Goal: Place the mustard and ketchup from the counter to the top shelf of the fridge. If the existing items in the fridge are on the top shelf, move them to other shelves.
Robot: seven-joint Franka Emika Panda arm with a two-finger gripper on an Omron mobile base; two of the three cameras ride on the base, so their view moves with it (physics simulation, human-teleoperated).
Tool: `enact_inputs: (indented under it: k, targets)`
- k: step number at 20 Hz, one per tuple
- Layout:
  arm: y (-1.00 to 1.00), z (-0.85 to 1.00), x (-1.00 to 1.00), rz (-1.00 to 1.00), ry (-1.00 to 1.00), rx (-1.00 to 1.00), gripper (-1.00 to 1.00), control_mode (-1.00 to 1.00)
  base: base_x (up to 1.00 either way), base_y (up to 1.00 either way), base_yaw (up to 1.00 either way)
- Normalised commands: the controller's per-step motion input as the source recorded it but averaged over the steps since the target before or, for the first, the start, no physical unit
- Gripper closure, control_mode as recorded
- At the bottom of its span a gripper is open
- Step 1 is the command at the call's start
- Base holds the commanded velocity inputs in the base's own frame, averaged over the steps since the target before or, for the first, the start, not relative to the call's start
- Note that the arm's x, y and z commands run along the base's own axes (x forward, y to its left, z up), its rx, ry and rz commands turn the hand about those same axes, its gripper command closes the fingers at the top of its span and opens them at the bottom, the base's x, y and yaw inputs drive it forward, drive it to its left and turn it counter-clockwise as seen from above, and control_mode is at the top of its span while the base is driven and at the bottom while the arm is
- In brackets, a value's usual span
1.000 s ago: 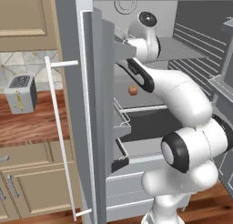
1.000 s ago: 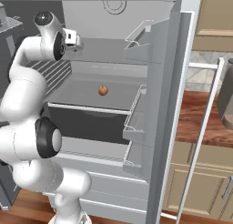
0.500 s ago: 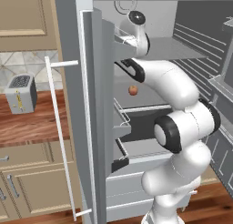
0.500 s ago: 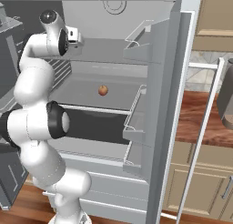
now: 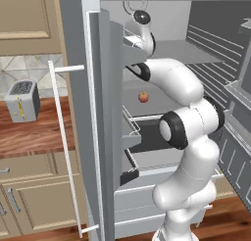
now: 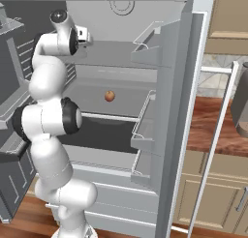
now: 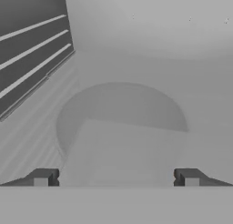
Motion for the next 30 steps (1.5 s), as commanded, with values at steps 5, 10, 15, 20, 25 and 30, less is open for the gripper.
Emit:
enact_inputs:
  k: [5, 10, 15, 20, 25, 30]
  targets:
    - [0.0, -0.01, 0.15, 0.0, 0.0, 0.0, 1.0, -1.0, 0.0, 0.0, 0.0]
    - [0.0, 0.0, 0.0, 0.0, 0.0, 0.0, 1.0, -1.0, 0.0, 0.0, 0.0]
    - [-0.01, 0.0, -0.13, 0.0, 0.0, 0.0, 1.0, -1.0, 0.0, 0.0, 0.0]
    - [-0.24, 0.0, -0.67, 0.0, -0.15, 0.04, 1.0, -1.0, 0.0, 0.0, 0.0]
    - [-0.28, 0.19, -0.99, 0.0, -0.42, 0.14, 1.0, -1.0, 0.0, 0.0, 0.0]
    - [-0.43, 0.45, -1.0, 0.0, -0.44, 0.15, 1.0, -1.0, 0.0, 0.0, 0.0]
